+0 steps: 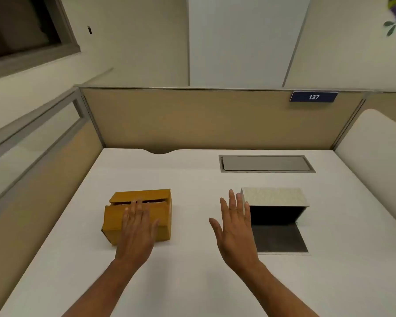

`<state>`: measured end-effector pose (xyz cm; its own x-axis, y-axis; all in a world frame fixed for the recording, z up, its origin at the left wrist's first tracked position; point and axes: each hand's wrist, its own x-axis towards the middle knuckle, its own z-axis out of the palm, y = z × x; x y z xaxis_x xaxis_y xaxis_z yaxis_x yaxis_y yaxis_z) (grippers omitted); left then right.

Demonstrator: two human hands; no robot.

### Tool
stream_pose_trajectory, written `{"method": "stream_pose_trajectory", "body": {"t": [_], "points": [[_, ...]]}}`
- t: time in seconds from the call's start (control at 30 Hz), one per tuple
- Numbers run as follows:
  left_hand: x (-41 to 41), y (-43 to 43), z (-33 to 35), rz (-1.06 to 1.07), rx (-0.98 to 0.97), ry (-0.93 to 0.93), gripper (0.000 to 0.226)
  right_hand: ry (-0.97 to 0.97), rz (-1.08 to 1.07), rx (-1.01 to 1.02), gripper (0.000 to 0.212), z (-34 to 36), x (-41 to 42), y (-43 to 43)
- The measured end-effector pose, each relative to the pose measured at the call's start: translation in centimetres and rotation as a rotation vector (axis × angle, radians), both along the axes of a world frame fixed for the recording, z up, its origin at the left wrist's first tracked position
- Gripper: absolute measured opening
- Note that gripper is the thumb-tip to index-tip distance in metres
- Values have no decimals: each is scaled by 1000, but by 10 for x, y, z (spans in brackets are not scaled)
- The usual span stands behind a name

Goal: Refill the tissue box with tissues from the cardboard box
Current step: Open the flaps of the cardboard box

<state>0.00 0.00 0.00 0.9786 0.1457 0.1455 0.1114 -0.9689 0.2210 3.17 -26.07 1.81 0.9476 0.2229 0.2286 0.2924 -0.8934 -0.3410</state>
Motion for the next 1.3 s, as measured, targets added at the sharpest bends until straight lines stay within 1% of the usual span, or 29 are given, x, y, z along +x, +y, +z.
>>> {"method": "stream_pose_trajectory", "body": {"t": [0.07,0.2,0.27,0.4,0.57,0.67,0.73,0.8,0.83,0.9,0.93,1.03,1.13,1.23,1.3], "points": [[8,7,-4,30,4,26,72,17,3,20,68,-4,6,9],[29,16,-16,-1,31,57,78,19,28,22,68,-19,20,28],[39,20,-19,-7,38,70,77,29,54,32,68,-24,26,37],[48,22,-18,32,2,45,64,68,120,58,69,-32,36,61],[52,26,-11,53,-17,-112,40,168,216,159,69,-36,43,99],[52,30,-2,77,-65,-217,26,256,247,261,65,-36,44,120],[50,33,5,97,-161,-224,21,294,252,371,57,-33,42,131],[48,36,10,114,-231,-183,20,322,233,475,47,-31,40,139],[48,38,9,121,-248,-147,20,355,217,492,46,-31,40,143],[48,41,4,131,-255,-50,23,397,209,437,49,-31,38,149],[48,42,-1,127,-237,-3,27,383,225,387,47,-33,37,150],[44,46,-22,58,-161,79,33,269,358,271,33,-41,34,153],[40,50,-38,32,-88,89,31,210,461,133,35,-52,33,159],[41,54,-47,113,-51,80,36,203,485,92,37,-62,36,172],[43,58,-50,156,-52,111,42,191,510,70,38,-66,39,182]]}}
